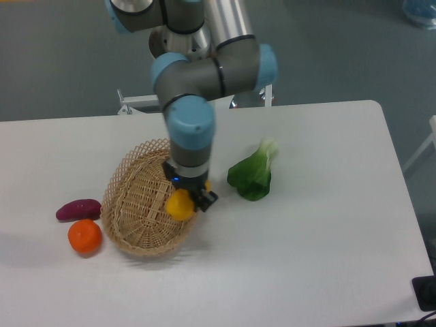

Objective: Place the mango in the basket
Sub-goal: 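Carry the held yellow mango over toward the wicker basket, then lower the mango into the basket and open the gripper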

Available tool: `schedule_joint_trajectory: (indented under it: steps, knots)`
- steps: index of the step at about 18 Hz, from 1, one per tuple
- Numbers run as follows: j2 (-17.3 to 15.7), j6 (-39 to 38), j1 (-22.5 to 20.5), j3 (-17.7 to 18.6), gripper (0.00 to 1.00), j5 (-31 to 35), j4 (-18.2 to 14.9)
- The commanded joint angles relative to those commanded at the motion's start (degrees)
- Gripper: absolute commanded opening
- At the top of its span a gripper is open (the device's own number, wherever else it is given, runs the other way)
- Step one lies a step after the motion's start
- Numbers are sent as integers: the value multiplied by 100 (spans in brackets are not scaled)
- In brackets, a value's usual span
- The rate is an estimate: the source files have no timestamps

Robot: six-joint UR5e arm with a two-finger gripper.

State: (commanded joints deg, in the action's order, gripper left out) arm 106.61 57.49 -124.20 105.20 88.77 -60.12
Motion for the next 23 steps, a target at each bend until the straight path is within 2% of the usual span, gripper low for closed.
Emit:
schedule_joint_trajectory:
  steps: [8,13,14,15,17,18,20,23]
  knots:
    - [61,-256,519,264,44,79,0]
    - [88,-361,747,466,50,62,9]
    - [88,-353,757,475,53,62,9]
    - [88,-300,766,466,62,62,0]
    - [97,-335,766,449,97,62,17]
    - [97,-344,766,457,100,53,18]
    - [105,-352,766,457,100,44,44]
    - [88,-352,757,431,100,53,368]
